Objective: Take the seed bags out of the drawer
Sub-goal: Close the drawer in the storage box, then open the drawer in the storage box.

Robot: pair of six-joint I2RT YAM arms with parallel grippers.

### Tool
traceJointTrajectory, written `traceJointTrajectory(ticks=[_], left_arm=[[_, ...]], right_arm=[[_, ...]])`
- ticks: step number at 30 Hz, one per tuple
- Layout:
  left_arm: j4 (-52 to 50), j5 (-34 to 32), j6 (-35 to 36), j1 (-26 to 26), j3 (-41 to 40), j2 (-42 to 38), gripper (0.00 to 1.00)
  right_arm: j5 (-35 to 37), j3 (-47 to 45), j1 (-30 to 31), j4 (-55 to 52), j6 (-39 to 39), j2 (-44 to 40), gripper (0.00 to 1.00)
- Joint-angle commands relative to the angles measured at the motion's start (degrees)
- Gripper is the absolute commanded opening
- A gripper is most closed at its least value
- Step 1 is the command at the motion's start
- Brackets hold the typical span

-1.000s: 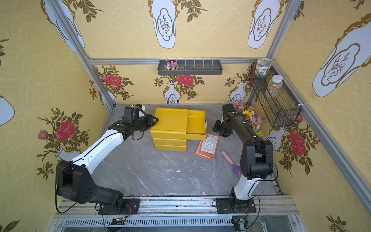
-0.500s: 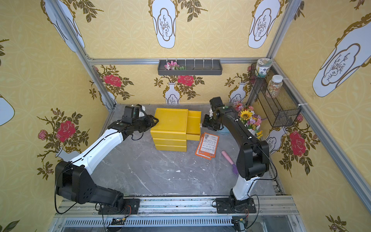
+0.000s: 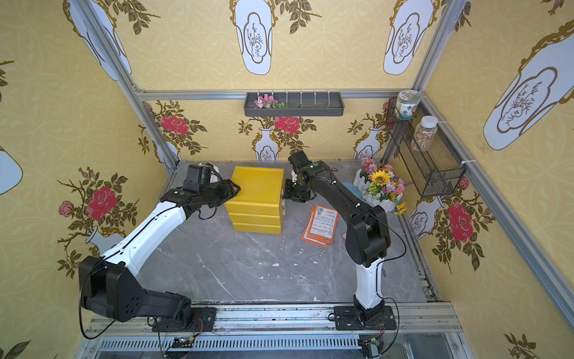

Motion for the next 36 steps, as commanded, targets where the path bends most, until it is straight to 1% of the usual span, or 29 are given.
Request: traceJointTrajectory(ticks=[1, 5, 8, 11, 14, 20, 26, 33, 36], left_arm=[[-1.33, 0.32, 0.61, 1.04, -1.62, -0.37, 0.62], [-1.53, 1.05, 0.91, 1.99, -2.82, 0.07, 0.59], [-1.52, 2.02, 0.88, 1.99, -3.48, 0.38, 0.55], [-1.17, 2.34, 0.65, 1.98, -4.35, -0.01, 0.54], [-1.16, 2.39, 0.62, 1.96, -4.68, -0.31, 0.54], [-1.11, 2.47, 0.41, 2.04, -4.68, -0.54, 0.54], [-1.0, 2.47, 0.13, 1.99, -4.95, -0.81, 0.54], [-1.04, 2.47, 0.06, 1.99, -5.2, -1.06, 0.54], [-1.16, 2.47, -0.05, 1.99, -5.29, -1.06, 0.54]], right_arm=[[-2.7, 2.0, 1.57, 0.76, 0.72, 1.36, 0.47], [-2.84, 1.56, 1.03, 0.79, 1.02, 1.29, 0.46], [-3.63, -0.48, -0.76, 1.76, 1.44, 0.19, 0.46], [-5.94, -3.47, -2.97, 4.42, 2.39, -0.74, 0.45], [-8.42, -4.99, -4.18, 6.57, 2.97, -0.55, 0.42], [-11.49, -5.38, -3.91, 10.02, 4.49, 0.26, 0.42], [-12.07, -4.78, -3.27, 10.48, 4.88, 1.61, 0.41], [-12.2, -4.77, -3.03, 10.72, 5.0, 3.61, 0.37], [-11.26, -4.5, -2.96, 9.97, 4.69, 3.97, 0.32]])
